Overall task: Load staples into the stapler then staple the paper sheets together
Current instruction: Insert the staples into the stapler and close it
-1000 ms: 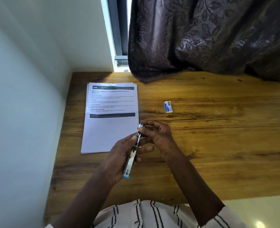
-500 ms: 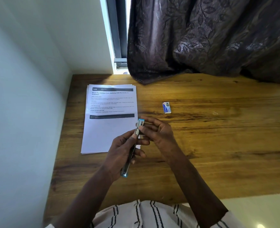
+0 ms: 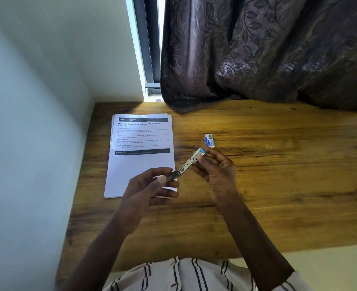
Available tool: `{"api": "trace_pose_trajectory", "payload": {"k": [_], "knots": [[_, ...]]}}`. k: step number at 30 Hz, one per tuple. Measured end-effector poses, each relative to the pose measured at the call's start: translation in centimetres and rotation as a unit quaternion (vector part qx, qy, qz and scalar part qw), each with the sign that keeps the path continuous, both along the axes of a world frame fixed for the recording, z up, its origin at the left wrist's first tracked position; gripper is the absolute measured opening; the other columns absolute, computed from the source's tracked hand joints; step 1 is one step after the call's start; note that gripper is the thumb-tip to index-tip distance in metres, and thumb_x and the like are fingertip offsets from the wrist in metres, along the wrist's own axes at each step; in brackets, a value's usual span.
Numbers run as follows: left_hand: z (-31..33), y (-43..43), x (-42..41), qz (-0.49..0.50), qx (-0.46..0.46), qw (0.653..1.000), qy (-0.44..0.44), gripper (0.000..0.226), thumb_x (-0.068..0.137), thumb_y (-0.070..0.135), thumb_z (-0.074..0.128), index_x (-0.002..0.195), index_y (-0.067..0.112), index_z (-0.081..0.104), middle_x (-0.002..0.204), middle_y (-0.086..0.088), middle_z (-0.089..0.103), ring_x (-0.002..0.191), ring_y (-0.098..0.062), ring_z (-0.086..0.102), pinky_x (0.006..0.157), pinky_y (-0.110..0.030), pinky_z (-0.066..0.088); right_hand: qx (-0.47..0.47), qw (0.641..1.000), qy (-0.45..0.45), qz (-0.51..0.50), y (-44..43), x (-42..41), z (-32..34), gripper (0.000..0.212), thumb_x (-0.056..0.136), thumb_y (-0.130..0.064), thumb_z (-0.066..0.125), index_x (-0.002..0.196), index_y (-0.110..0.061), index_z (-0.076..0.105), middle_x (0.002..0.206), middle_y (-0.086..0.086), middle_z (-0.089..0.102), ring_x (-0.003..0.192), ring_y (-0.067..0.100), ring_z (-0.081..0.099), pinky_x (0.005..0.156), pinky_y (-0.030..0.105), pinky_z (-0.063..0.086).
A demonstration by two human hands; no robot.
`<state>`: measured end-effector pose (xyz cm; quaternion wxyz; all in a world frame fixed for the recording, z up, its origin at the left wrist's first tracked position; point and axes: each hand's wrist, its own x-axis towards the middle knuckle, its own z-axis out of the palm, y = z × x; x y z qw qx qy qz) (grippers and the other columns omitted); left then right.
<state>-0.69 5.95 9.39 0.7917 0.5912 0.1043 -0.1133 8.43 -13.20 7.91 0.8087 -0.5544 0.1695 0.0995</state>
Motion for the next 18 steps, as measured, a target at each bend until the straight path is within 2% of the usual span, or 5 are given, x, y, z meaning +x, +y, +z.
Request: {"api": "trace_pose_trajectory", "payload": {"k": [5, 8, 10, 14, 18], "knots": [[-0.2, -2.0, 0.4, 0.01, 0.108, 0.99, -0.085, 0.033, 0.092, 0.016, 0.073, 0.124, 0.011, 0.068, 0.103, -0.012, 0.076, 0.086, -0.033, 0.075, 0.076, -0.047, 0.065, -0.005, 0.999, -0.024, 0.034, 0.4, -1.7, 0.1, 0.032, 0.088, 0.006, 0.071, 0.119, -0.002, 0.07, 0.106, 0.019, 0.077, 0.091, 0.024, 0.077, 0.074, 0.031, 0.064], [-1.6, -2.9, 1.2, 0.049, 0.247, 0.962, -0.108, 0.028, 0.09, 0.026, 0.079, 0.116, 0.023, 0.072, 0.085, -0.002, 0.072, 0.076, -0.024, 0.071, 0.068, -0.048, 0.063, -0.013, 0.997, -0.038, 0.059, 0.3, -2.9, -0.1, 0.029, 0.089, 0.004, 0.072, 0.116, -0.005, 0.071, 0.105, 0.017, 0.078, 0.098, 0.029, 0.077, 0.077, 0.033, 0.064], [-2.6, -3.0, 1.4, 0.053, 0.299, 0.946, -0.111, 0.034, 0.083, 0.045, 0.081, 0.113, 0.032, 0.072, 0.094, 0.004, 0.07, 0.083, -0.021, 0.07, 0.068, -0.048, 0.062, -0.016, 0.996, -0.051, 0.076, -0.1, -3.6, -0.1, 0.028, 0.089, 0.003, 0.073, 0.116, -0.006, 0.072, 0.104, 0.015, 0.078, 0.098, 0.029, 0.077, 0.077, 0.033, 0.064], [-3.0, -3.4, 1.2, 0.005, 0.243, 0.965, -0.096, 0.045, 0.077, 0.046, 0.086, 0.113, 0.025, 0.069, 0.115, 0.007, 0.072, 0.109, -0.019, 0.071, 0.086, -0.048, 0.063, -0.028, 0.989, -0.081, 0.119, -1.2, -4.5, 0.1, 0.024, 0.096, -0.002, 0.065, 0.117, -0.01, 0.071, 0.108, 0.009, 0.078, 0.105, 0.027, 0.075, 0.084, 0.034, 0.063], [-3.3, -3.4, 0.9, -0.003, 0.219, 0.971, -0.092, 0.053, 0.069, 0.029, 0.095, 0.109, 0.019, 0.062, 0.105, 0.003, 0.073, 0.097, -0.025, 0.074, 0.081, -0.051, 0.064, -0.032, 0.975, -0.12, 0.182, -2.2, -5.5, 0.7, 0.034, 0.093, -0.01, 0.068, 0.127, -0.005, 0.066, 0.118, 0.011, 0.075, 0.113, 0.027, 0.071, 0.093, 0.043, 0.06]]}}
